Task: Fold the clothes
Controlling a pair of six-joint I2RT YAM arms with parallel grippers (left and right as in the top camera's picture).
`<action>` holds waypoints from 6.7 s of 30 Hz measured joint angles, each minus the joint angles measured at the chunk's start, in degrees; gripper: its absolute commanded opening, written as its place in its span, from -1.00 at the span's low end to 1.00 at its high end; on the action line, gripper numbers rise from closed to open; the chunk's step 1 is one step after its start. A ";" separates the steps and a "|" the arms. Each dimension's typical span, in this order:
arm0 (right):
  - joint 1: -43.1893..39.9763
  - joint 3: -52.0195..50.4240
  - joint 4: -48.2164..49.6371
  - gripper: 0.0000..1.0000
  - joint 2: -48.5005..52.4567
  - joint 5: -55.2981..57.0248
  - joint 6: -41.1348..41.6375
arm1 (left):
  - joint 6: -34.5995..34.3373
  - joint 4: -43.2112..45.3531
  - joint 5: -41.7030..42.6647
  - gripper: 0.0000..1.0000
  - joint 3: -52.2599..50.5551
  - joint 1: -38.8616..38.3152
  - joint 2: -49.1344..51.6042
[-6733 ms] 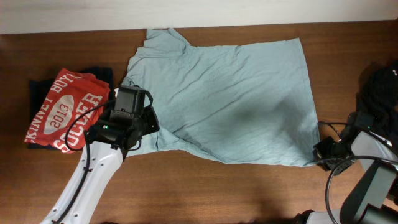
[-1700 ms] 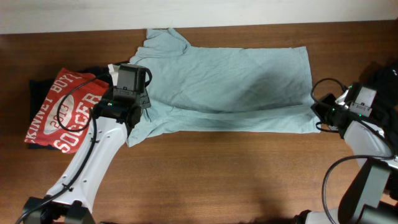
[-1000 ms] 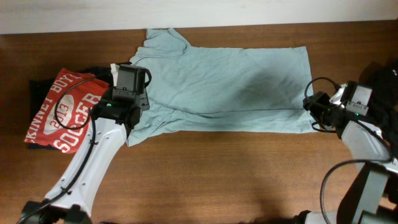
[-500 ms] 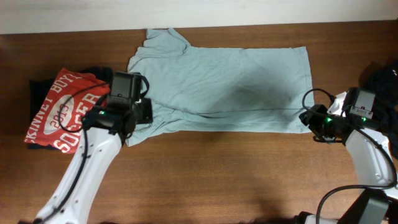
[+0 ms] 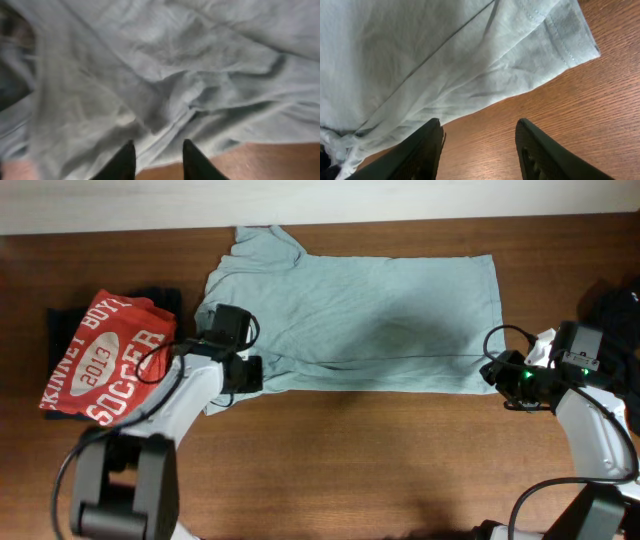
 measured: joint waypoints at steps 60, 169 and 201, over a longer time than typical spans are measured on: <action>0.00 0.00 0.07 0.01 0.00 0.00 -0.07 | 3.02 19.06 -1.99 0.14 5.99 0.02 1.90; 0.00 0.00 -1.03 -0.01 0.00 0.02 -0.04 | -14.23 22.14 -0.02 -0.99 14.56 0.92 19.56; 0.00 0.00 -1.05 -0.01 0.00 0.02 -0.07 | -14.88 11.26 0.81 -0.32 23.04 0.55 22.29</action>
